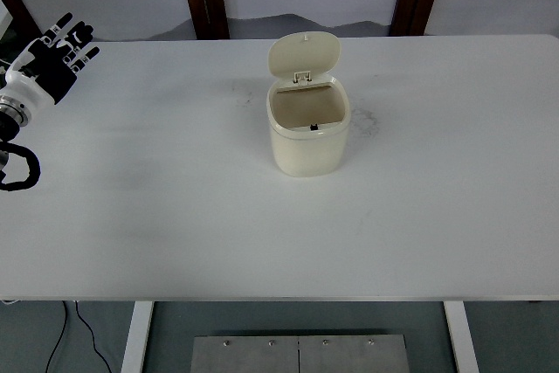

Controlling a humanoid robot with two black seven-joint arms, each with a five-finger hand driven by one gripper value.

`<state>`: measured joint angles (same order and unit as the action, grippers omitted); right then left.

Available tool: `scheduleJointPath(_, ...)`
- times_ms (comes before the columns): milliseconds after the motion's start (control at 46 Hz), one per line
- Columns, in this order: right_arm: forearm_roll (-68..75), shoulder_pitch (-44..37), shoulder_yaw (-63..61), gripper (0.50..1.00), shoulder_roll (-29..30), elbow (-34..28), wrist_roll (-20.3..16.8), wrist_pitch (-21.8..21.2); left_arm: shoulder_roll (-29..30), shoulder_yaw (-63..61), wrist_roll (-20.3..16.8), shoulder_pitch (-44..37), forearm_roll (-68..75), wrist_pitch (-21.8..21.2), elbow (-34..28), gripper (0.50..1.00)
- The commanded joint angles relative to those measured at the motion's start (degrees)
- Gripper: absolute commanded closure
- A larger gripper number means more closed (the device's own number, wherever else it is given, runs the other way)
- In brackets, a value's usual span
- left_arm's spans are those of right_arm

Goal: Open trash can

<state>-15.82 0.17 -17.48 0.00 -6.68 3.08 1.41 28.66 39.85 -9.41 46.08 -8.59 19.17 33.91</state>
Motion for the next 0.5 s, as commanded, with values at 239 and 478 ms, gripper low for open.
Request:
scheduleJointPath(239,0.0,0.0,0.0,0.509,0.0,0.0,0.0,0.0,0.0,0.6,-3.0,-4.9,-4.8,0.3,-0.2,0.5)
scheduleJointPath(478,0.0,0.0,0.0,0.509,0.0,0.0,0.0,0.0,0.1,0.6,-3.1,-5.9,-4.9,0.3,-1.1,0.5)
